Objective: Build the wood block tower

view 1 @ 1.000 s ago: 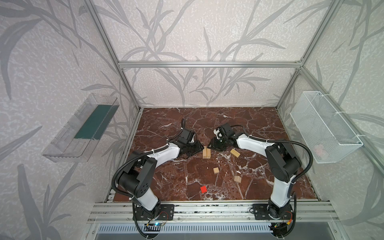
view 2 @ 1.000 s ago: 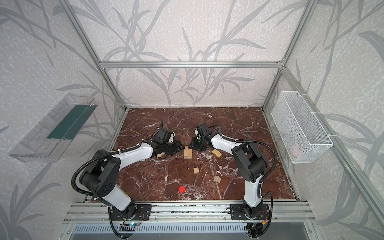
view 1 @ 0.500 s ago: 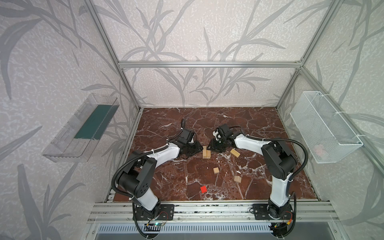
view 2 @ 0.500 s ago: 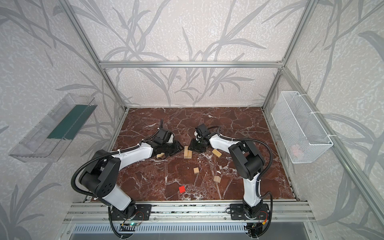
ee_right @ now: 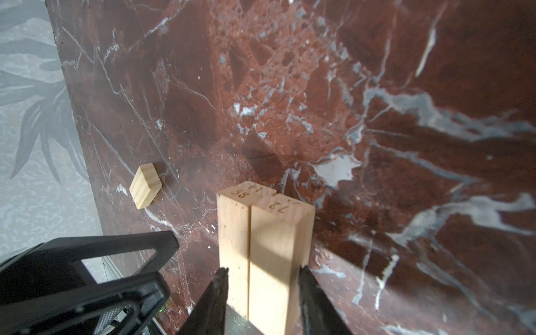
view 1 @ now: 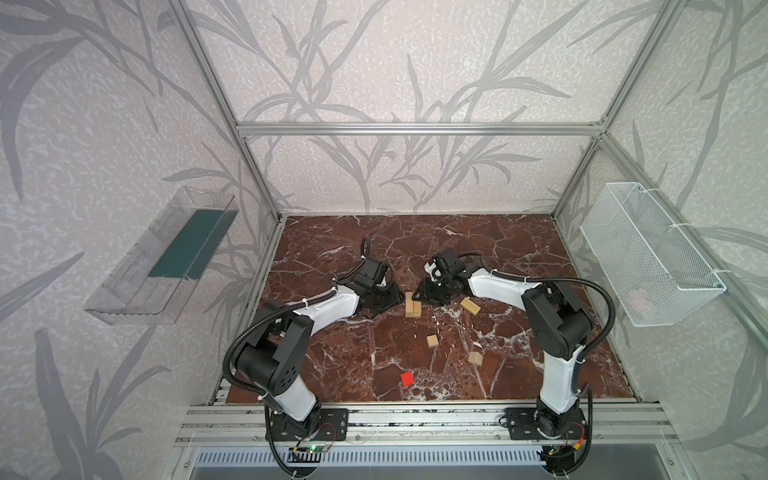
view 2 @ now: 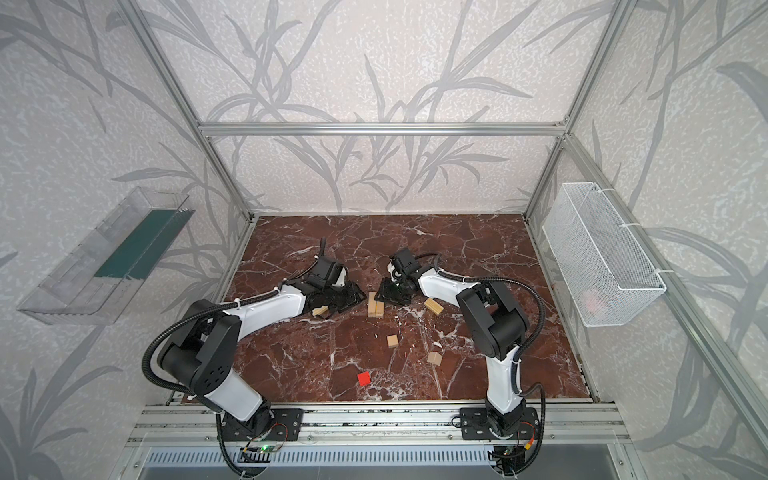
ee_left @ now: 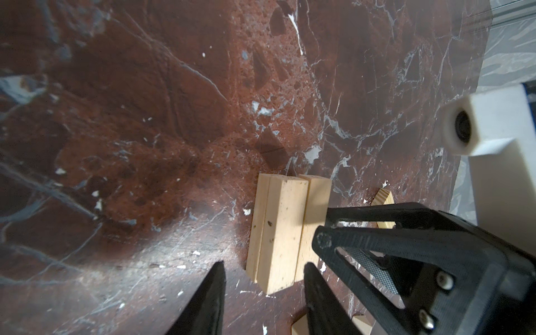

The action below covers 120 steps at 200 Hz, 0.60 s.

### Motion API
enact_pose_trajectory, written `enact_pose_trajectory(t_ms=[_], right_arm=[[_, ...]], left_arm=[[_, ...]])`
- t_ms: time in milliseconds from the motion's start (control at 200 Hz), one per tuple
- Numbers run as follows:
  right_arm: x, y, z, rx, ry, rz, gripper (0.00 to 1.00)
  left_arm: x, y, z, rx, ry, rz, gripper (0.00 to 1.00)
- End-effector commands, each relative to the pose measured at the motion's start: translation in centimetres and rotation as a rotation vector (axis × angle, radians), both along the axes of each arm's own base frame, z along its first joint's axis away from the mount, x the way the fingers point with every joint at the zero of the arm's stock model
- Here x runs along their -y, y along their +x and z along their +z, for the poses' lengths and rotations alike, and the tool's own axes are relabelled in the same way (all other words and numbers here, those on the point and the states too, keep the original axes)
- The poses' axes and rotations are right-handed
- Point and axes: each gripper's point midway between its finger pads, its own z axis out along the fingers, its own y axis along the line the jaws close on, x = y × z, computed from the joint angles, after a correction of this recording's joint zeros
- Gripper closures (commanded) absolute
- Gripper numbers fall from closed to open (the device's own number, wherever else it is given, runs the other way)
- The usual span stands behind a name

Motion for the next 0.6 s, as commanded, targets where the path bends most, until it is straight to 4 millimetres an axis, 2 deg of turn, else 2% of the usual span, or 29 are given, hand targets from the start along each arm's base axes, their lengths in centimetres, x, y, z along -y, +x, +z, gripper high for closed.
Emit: enact_pose_trajectory(t_ms=[0,395,595], right_arm=[[-0.5,-0.1,0.7,0.005,0.023,0.009,0.59],[-0.3,-0.8,1.4,0.006,0.028,0.001,0.59],[0.2,-1.1,3.0,0.033,0.030,-0.004,0.57]], left_arm=[[-0.1,0.8,1.7,0.047,-0.001,0.005,0.56],[-0.3,0.8,1.9,0.050,0.001,0.008,0.56],[-0.8,0.9,2.3,0.059,0.013,0.006,0.56]])
